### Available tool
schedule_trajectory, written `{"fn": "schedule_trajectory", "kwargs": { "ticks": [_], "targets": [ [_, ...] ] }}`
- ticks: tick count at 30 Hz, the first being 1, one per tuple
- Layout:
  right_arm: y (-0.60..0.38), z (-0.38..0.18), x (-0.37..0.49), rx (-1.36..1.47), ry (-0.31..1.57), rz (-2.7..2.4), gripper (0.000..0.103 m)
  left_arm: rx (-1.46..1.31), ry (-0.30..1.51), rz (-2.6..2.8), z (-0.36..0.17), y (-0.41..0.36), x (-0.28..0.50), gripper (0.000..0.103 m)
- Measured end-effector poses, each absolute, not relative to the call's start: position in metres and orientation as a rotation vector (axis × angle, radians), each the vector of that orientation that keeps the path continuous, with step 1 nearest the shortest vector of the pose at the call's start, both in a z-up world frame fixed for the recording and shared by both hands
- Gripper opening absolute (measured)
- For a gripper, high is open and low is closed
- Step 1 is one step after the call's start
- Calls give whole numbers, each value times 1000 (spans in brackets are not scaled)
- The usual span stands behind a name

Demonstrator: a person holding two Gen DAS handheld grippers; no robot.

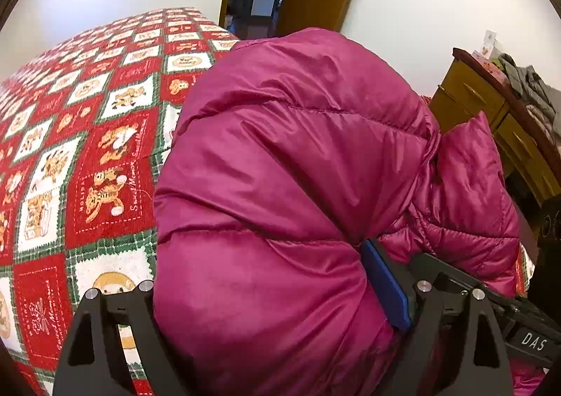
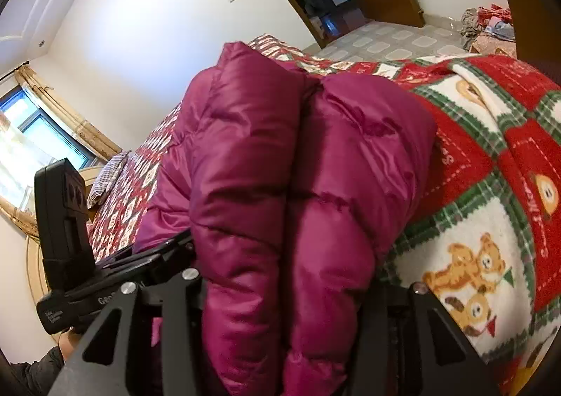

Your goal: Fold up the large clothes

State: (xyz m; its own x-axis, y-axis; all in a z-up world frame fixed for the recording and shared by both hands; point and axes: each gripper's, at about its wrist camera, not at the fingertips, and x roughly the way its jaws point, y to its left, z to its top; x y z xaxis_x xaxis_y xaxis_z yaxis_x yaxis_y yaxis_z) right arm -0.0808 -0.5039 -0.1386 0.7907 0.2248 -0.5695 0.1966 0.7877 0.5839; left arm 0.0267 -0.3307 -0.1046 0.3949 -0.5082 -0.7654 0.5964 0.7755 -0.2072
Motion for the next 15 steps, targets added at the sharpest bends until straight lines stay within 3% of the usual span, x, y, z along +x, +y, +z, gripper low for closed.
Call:
{"fn": "schedule_trajectory", "kwargs": {
  "ticks": [12,15],
  "targets": [
    [-495,-135,-100,709,645,-29,45,208,832,-711,-104,-340,4,91],
    [-487,-120,-103,692,669,-70,49,212,833,-710,-104,-338,4,91]
  ]
}}
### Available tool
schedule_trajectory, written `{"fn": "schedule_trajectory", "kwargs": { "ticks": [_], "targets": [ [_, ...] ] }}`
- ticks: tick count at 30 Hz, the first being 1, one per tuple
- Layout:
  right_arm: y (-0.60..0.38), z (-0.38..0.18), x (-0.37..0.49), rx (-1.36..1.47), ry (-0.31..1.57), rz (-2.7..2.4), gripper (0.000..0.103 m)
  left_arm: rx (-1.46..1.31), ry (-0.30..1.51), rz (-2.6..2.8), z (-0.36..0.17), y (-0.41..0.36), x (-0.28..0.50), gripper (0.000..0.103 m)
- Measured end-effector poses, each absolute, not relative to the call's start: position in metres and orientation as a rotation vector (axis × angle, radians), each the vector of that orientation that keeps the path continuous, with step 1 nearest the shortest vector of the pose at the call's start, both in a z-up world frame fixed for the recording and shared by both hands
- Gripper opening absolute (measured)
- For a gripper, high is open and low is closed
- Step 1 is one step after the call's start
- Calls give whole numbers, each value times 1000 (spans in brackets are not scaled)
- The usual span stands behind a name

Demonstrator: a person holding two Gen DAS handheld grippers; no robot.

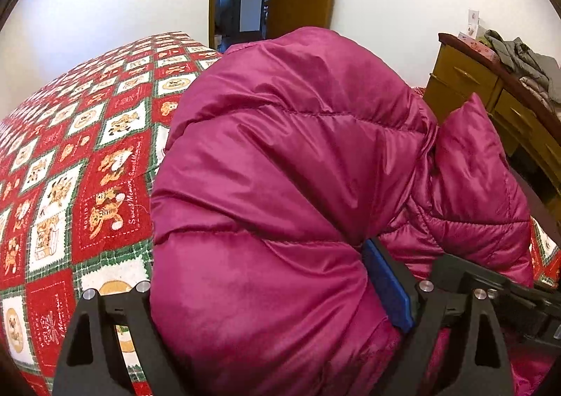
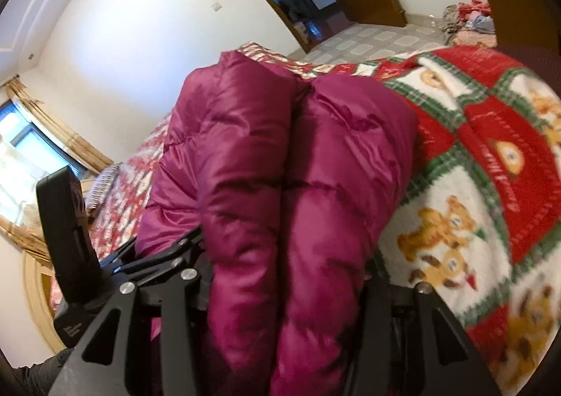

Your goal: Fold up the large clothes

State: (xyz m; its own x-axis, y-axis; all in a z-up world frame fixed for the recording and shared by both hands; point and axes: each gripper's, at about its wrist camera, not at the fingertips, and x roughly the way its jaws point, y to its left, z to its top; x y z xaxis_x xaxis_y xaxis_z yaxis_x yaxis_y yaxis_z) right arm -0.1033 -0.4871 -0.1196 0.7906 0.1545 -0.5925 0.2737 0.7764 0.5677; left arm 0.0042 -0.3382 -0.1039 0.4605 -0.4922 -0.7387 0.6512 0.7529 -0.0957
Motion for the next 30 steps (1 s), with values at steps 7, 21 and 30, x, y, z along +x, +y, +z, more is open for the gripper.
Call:
{"fn": "schedule_trajectory", "kwargs": {
  "ticks": [7,21,30],
  "targets": [
    [-477,-65,-126,549,600,-220,45,212,842,-707,-105,-339,8,91],
    [-491,-23,-70,442,619,-305,30,219,837,-699,-104,-341,4,91],
    [-477,6,-91,387,513,-243,30,232,815,-680,-104,-343,-1,91]
  ]
}}
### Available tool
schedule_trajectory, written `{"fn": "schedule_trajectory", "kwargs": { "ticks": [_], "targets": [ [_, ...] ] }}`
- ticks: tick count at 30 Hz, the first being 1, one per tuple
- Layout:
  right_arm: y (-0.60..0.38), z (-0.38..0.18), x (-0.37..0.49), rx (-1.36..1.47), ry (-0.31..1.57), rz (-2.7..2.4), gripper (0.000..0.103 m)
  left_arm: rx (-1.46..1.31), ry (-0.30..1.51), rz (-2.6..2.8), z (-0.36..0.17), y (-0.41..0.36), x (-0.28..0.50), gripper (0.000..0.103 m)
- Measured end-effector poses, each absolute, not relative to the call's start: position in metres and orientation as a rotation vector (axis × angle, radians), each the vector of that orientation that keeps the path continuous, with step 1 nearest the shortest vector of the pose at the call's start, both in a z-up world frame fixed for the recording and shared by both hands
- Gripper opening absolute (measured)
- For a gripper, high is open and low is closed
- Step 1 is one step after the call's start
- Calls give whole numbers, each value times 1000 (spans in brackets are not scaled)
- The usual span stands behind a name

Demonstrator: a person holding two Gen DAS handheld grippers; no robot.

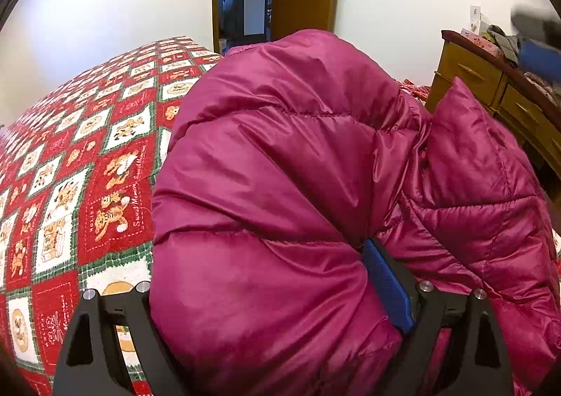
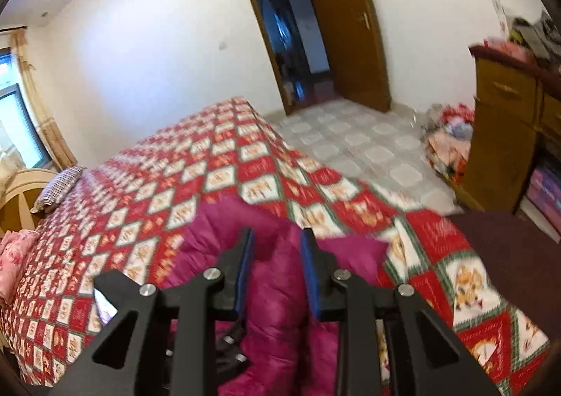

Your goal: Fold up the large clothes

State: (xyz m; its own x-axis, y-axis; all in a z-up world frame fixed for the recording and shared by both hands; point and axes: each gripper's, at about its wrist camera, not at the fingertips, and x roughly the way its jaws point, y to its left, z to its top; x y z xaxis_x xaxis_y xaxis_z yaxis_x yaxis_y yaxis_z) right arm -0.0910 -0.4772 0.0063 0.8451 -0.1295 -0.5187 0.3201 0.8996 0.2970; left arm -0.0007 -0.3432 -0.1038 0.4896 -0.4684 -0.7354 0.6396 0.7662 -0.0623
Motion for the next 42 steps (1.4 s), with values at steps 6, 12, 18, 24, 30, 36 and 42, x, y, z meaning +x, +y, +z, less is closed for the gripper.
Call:
{"fn": "schedule_trajectory", "kwargs": {
  "ticks": [6,12,18,24,30,36,42],
  "targets": [
    [-482,-27,-53,474,662,-188,30,238,820,-675,-102,-344,-2,91],
    [-487,-65,-48,443,733,-389,27,231,823,-678,-103,-344,-1,91],
    [-506,-90,-53,548,733,-357,27,227,828,-679,-103,-344,1,91],
    [-504,-103,-48,517,755,-381,27,228,833,-672,-104,-345,3,91],
    [-499,-114,-51,466,724,-389,26,231,839,-669,-104,-345,6,91],
    [-491,-116,-54,438,697,-417,26,224,846,-671,-104,-344,7,91],
    [-491,-116,-55,436,692,-419,25,209,860,-676,-101,-341,10,91]
  ]
}}
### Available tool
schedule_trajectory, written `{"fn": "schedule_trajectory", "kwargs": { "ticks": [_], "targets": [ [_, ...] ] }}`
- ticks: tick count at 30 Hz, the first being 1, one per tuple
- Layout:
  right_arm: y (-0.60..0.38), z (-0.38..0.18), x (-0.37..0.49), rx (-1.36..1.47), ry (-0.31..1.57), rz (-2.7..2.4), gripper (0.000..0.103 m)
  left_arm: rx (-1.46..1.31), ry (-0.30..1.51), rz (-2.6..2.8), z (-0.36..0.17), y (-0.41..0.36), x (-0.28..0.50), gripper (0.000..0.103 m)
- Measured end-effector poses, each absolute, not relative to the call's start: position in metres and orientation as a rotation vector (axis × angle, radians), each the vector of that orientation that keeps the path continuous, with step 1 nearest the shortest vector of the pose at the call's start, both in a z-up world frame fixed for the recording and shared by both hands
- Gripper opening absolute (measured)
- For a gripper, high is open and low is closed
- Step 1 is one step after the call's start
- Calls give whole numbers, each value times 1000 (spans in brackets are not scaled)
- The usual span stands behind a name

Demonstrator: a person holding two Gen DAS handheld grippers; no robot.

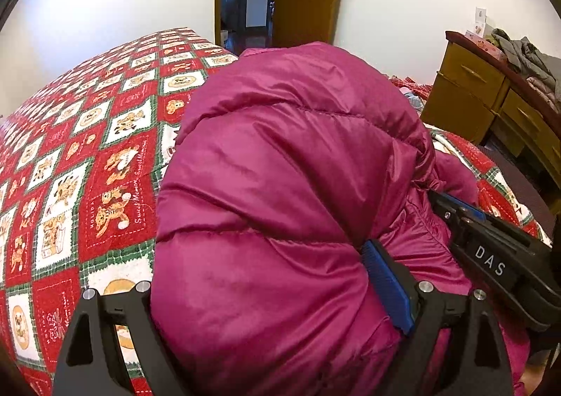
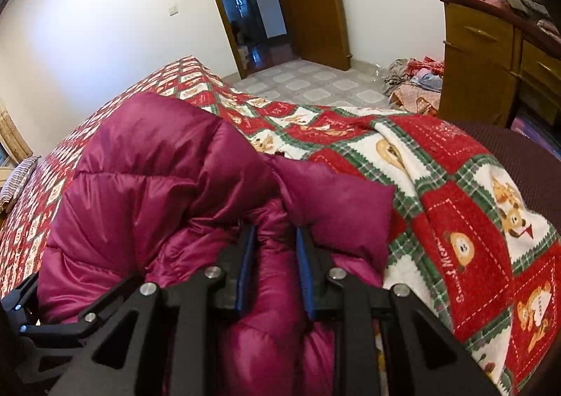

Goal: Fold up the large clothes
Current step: 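Lower the bundle onto the quilt with both grippers and release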

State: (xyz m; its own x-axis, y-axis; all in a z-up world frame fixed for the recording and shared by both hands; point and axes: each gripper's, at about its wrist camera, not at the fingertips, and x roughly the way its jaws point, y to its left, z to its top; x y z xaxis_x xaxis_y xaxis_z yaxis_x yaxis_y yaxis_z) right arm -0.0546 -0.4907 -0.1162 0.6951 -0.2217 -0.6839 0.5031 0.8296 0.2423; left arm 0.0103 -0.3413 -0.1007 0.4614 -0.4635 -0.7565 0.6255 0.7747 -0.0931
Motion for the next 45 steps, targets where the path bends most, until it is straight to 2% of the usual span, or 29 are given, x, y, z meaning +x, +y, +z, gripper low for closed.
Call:
{"fn": "schedule_trajectory", "kwargs": {
  "ticks": [10,18,20,23,26,33,40,45],
  "targets": [
    [-489,-117,-58,446,686,-417,26,192,842,-674,-75,-333,21,91],
    [-490,-117,-58,448,685,-415,25,167,686,-688,-21,-343,45,91],
    [-490,-117,-58,446,685,-415,25,226,715,-679,-29,-358,60,91],
    [-491,-117,-59,451,683,-412,25,324,825,-591,-82,-373,80,91],
    [-493,-118,-58,459,680,-403,25,222,887,-598,-106,-360,89,92],
    [-493,-119,-56,446,686,-409,26,353,785,-532,-113,-375,69,93],
    [-490,-120,-53,436,690,-416,26,360,792,-528,-116,-376,74,93],
    [-494,-121,-56,468,678,-400,26,356,807,-591,-97,-357,62,92]
  ]
}}
